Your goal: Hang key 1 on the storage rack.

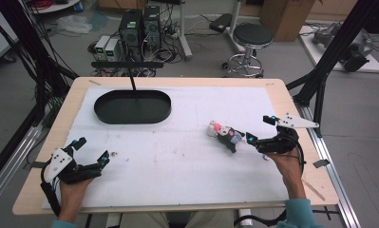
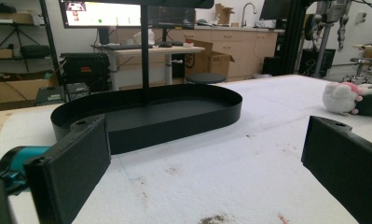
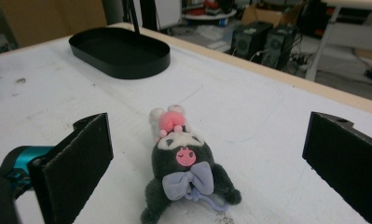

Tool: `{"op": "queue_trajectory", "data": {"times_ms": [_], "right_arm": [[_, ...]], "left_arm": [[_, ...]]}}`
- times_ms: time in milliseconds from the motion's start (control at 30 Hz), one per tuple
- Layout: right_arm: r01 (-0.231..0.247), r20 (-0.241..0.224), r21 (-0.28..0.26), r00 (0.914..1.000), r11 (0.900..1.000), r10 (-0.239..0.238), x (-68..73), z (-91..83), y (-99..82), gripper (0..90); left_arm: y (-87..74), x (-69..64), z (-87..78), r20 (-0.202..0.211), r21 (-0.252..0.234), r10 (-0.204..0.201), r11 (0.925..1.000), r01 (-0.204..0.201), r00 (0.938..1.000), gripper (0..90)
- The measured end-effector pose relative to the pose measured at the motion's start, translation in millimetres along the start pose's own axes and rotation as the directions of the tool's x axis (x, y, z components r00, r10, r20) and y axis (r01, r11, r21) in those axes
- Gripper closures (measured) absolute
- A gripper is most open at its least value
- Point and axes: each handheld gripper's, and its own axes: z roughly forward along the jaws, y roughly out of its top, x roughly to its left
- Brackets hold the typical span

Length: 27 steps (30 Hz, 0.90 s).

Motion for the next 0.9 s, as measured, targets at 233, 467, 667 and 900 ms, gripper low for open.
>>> {"op": "queue_trajectory", "data": {"times_ms": [233,467,667,900], "right_arm": [[0.006,-0.053,0.099,0.9986,0.995,0.0,-7.7,14.0,14.6,0.7],[0.056,-0.105,0.22,0.9939,0.974,-0.033,-12.1,37.5,30.7,0.7],[0.081,-0.128,0.291,0.9907,0.9531,-0.045,-9.8,55.1,37.1,0.7],[0.1,-0.136,0.352,0.9892,0.9305,-0.055,-8.6,67.9,39.6,0.8]], "left_arm": [[0.0,0.0,0.0,0.0,0.001,0.001,1.0,-0.001,1.0,1.7],[0.2,0.6,0.0,0.002,0.005,-0.003,1.0,0.003,1.0,1.7],[0.1,0.0,0.1,0.001,0.002,-0.001,1.0,0.001,1.0,1.7],[0.2,0.2,0.2,0.001,0.005,0.001,1.0,-0.001,1.0,1.7]]}}
